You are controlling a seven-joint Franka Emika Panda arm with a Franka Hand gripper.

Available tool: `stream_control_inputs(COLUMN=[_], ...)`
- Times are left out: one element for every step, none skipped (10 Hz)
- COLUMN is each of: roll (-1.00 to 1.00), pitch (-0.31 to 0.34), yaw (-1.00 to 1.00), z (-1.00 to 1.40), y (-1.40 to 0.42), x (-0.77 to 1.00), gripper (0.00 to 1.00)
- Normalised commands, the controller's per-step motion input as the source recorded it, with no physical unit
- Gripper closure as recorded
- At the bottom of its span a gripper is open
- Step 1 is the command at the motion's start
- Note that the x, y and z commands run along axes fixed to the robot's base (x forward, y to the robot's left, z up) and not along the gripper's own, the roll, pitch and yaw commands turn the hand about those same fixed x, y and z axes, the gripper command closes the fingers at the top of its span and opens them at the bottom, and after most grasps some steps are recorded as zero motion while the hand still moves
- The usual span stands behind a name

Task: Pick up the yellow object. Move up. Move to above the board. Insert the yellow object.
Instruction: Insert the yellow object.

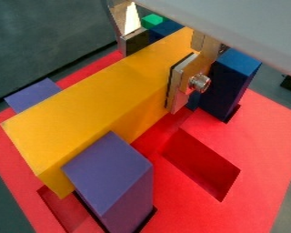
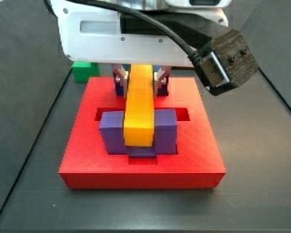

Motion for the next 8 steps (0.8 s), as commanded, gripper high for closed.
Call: stream_control_inputs(roll=[0.00, 0.02, 0.09, 0.06, 0.00, 0.00, 0.02, 0.03], pitch=[-0.039, -0.010, 0.000, 0.000, -0.013, -0.011, -0.004, -0.013], yaw=[0.00, 0.01, 0.01, 0.01, 0.00, 0.00, 0.00, 0.00], z=[-0.22, -0.26, -0.27, -0.28, -0.27, -0.26, -0.29, -0.33], y=[-0.01, -0.12, -0.17, -0.14, -0.04, 0.00, 0.00, 0.00], x=[0.06, 0.00, 0.00, 0.00, 0.00, 0.00, 0.00, 0.00], gripper=[1.00, 1.00, 1.00, 1.00, 1.00, 1.00, 1.00, 1.00])
